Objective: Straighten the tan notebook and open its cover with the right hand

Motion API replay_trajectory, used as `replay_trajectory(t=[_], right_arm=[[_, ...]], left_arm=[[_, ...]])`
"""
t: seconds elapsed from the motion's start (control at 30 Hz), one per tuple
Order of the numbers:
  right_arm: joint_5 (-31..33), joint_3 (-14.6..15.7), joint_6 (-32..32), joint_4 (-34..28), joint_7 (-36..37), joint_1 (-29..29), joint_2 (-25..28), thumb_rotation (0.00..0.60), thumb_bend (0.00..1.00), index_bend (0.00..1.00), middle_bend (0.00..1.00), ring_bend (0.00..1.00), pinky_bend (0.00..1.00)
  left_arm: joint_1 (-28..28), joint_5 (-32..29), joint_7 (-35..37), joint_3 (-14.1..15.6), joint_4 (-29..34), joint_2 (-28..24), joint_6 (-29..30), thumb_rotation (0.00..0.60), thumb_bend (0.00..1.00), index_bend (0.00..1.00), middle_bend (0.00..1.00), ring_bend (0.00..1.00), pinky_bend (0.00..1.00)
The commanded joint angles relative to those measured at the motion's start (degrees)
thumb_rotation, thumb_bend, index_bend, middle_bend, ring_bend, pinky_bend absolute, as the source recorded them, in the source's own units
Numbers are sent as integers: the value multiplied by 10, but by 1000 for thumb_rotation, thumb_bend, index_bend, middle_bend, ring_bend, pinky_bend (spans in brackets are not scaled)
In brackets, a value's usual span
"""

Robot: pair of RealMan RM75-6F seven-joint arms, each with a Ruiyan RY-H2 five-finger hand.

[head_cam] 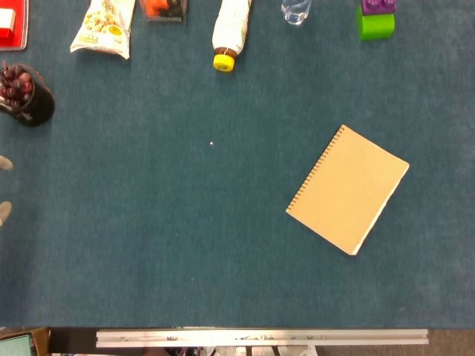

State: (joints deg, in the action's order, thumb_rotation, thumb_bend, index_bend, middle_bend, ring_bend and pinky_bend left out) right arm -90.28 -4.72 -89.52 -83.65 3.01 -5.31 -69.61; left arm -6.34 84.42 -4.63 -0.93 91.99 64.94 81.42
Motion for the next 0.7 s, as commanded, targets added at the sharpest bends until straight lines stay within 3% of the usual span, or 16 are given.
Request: replay_trajectory(t=[0.03, 0.47, 0.7], right_arm=[[7, -2, 6, 2, -2, -2, -1, 600, 1, 673, 444, 356, 574], [0, 1, 1, 1, -3, -2, -1, 600, 1, 668, 444, 356, 574], [-3, 6, 12, 9, -10, -7, -9, 600, 2, 615, 418, 349, 573]], left_arm=[[-4, -10, -2, 1, 0, -2, -14, 600, 173, 372, 377, 461, 295], [-7, -26, -18, 3, 22, -13, -32, 600, 173, 384, 382, 461, 298], [-4, -31, -26, 3, 38, -24, -30, 600, 173, 394, 383, 461, 299]])
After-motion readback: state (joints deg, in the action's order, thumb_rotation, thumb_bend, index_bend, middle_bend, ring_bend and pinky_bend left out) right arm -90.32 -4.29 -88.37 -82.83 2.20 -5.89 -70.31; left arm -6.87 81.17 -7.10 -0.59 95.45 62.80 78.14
